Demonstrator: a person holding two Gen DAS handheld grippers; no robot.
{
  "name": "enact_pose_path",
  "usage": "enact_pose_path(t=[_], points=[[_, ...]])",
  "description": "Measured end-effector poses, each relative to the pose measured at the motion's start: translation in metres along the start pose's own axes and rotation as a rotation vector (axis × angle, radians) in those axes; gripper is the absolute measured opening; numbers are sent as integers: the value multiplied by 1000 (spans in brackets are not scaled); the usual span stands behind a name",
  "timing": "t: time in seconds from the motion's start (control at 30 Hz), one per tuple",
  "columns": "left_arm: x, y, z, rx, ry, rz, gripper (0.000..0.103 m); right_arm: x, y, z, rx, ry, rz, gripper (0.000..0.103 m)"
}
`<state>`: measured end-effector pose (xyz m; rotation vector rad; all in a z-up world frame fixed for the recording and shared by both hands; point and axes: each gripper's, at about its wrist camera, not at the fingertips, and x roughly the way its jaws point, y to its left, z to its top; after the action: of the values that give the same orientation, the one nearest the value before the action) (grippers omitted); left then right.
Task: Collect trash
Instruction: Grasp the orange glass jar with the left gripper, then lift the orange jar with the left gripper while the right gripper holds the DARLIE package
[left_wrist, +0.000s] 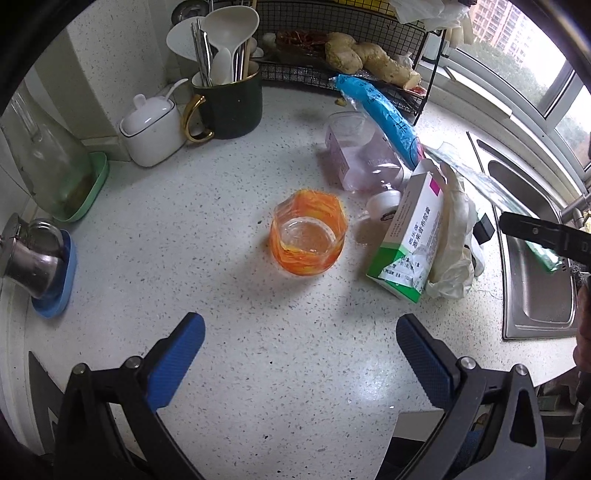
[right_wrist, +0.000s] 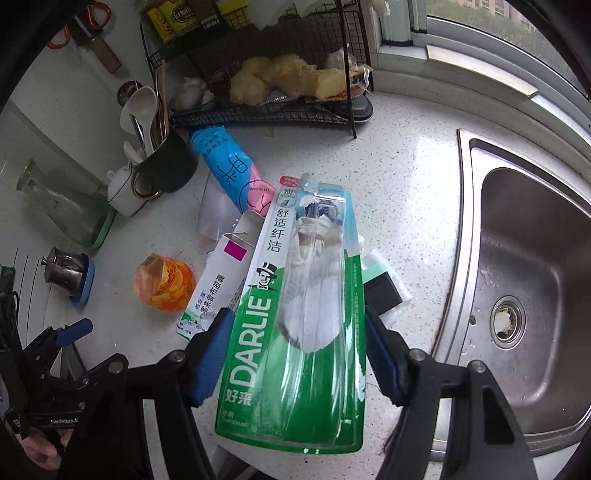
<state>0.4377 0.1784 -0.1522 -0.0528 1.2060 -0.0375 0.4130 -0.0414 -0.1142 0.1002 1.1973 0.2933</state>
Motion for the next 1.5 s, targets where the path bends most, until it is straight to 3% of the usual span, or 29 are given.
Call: enact_pose_path(t=[0.3,0.67,0.77,0.83,1.17,1.2,1.4,1.5], points=[[19,10,19,-9,19,17,103,-13,-4,-2,2,-33,-14,65],[55,13,55,-5,45,-44,103,-23,-15,-9,30,-39,-22,65],[67,5,63,67,49,54,103,-25,-16,-9,35,-40,-14,65],[73,-1,65,117,54,72,103,-27,-15,-9,28,-52,4,65],[95,9,80,55,88,-38,102,-29,-13,-7,15,-47,-8,65],[95,9,79,48,96,-53,101,-30,-14,-7,16,-49,-8,65],[103,16,73,16,119,-89,67,-33,-19,-10,25,-49,7,65],[105,16,72,18,114,-92,66,-37,-17,-12,18,-55,12,65]])
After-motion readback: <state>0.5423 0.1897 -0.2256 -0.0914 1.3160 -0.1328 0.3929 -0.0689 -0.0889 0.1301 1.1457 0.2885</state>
